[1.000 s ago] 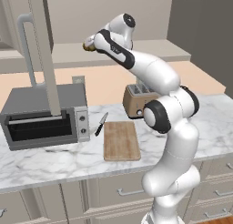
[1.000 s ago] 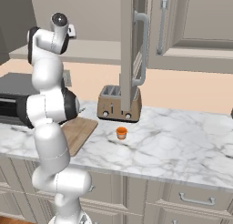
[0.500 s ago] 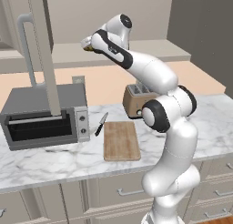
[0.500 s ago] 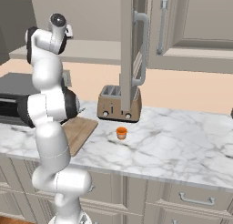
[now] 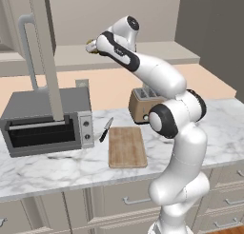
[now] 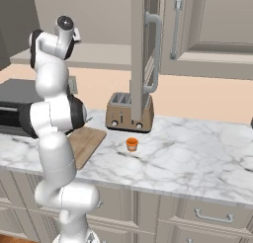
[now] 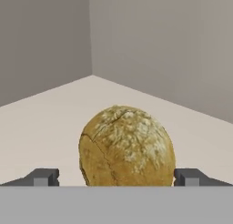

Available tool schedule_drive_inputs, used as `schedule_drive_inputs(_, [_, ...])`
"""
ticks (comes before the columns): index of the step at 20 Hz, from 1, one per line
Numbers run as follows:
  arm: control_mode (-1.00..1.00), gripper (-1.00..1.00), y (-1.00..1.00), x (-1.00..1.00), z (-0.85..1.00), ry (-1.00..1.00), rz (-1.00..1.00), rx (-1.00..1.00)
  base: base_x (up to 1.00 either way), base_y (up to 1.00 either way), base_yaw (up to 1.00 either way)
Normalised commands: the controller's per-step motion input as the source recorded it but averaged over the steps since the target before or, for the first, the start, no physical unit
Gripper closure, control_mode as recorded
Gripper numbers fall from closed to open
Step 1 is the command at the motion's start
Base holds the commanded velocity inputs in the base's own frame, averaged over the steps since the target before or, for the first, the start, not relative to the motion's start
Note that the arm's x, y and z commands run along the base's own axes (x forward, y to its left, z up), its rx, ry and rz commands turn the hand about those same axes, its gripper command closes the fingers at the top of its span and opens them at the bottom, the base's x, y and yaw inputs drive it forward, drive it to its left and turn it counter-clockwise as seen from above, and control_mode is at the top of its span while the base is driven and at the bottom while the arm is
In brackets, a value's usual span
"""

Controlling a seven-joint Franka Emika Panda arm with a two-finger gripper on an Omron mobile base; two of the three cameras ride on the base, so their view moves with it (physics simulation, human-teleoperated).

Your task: Pick the bread, place it on the cutting board, pick the jam, place it on the counter, and close the cabinet.

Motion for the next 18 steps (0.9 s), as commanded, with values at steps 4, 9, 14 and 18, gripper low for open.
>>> schedule_drive_inputs(4, [-1.0,-1.0,0.04,0.07,-0.22,-0.01,0.0,-0.04,0.0,0.0,0.0])
schedule_drive_inputs(9, [-1.0,-1.0,0.03,0.24,-0.03,0.0,0.0,-0.01,0.0,0.0,0.0])
schedule_drive_inputs(14, [-1.0,-1.0,0.06,0.29,0.0,0.0,0.0,0.0,0.0,0.0,0.0])
schedule_drive_inputs(18, [-1.0,1.0,0.09,0.21,0.0,0.0,0.0,0.0,0.0,0.0,0.0])
